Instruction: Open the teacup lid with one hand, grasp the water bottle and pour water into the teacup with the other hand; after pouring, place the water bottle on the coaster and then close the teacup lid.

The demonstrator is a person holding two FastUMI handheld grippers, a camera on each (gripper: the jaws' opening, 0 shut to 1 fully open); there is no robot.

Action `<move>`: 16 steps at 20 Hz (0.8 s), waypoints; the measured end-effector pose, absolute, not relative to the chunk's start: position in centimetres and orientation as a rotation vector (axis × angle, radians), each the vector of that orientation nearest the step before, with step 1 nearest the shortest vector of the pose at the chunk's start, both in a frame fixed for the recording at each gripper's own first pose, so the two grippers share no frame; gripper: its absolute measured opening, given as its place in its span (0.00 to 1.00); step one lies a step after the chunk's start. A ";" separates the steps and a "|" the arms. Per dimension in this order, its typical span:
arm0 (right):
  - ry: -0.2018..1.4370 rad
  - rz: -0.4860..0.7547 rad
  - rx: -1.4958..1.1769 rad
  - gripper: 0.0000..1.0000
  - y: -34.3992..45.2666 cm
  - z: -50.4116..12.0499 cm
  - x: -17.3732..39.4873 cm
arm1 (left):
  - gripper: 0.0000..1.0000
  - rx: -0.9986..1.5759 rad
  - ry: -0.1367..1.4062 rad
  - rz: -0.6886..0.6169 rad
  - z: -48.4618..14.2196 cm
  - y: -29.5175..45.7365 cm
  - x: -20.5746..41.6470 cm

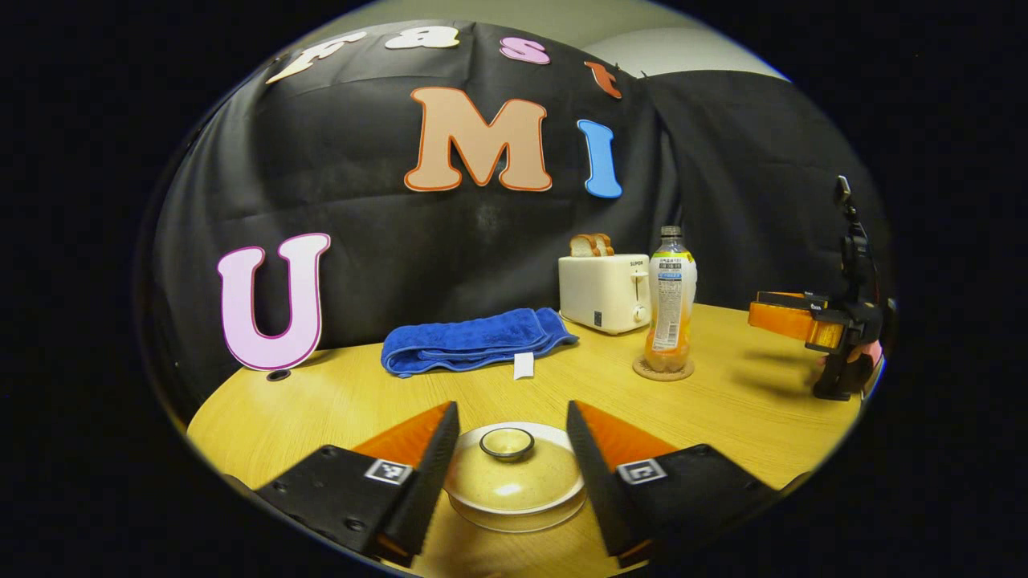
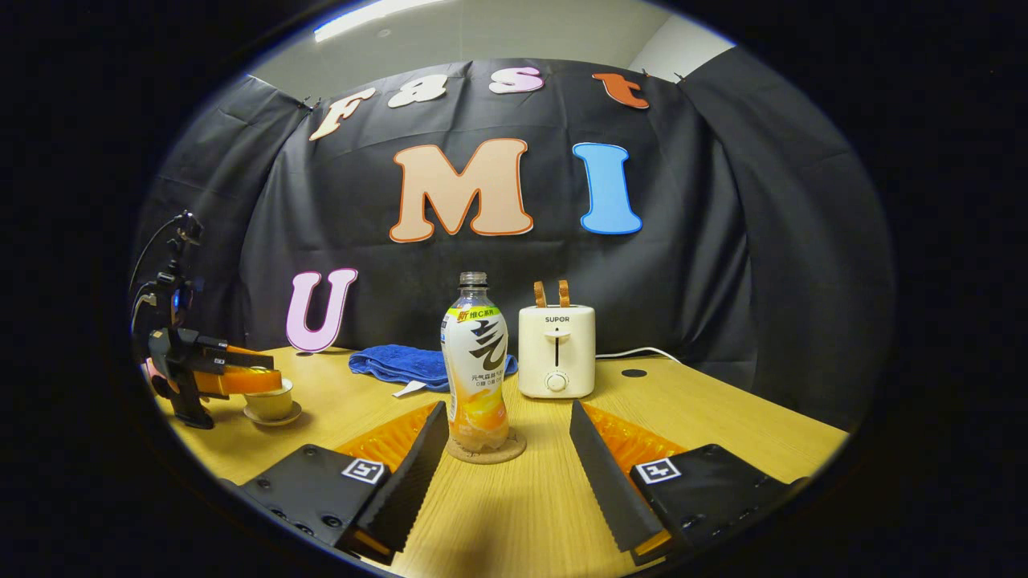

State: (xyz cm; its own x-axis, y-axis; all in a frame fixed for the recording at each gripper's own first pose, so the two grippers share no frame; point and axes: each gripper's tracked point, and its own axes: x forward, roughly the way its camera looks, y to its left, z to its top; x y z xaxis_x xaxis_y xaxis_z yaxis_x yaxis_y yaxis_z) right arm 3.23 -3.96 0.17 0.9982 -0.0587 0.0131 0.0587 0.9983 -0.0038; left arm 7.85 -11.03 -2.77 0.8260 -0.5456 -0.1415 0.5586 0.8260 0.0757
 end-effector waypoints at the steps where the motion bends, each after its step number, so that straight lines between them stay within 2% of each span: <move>1: -0.013 -0.059 -0.004 0.94 -3.9 0.2 3.2 | 0.84 0.112 0.113 -0.580 -3.2 -11.0 8.2; 2: -0.014 -0.059 -0.004 0.94 -3.9 0.0 3.3 | 0.96 0.109 0.104 -0.574 -2.6 -10.8 7.9; 5: -0.014 -0.059 -0.003 0.94 -3.8 0.1 3.3 | 0.96 0.088 0.076 -0.545 -2.0 -10.0 7.8; 8: -0.014 -0.060 -0.003 0.99 -3.7 -0.1 3.3 | 0.97 0.039 0.009 -0.526 -0.7 -9.3 7.4; 13: -0.015 -0.060 -0.003 0.94 -3.6 -0.1 3.3 | 0.95 0.019 -0.013 -0.511 -0.5 -8.4 6.6; 16: -0.014 -0.060 -0.003 0.94 -3.7 -0.1 3.3 | 0.96 0.020 -0.012 -0.448 -0.5 -6.6 6.2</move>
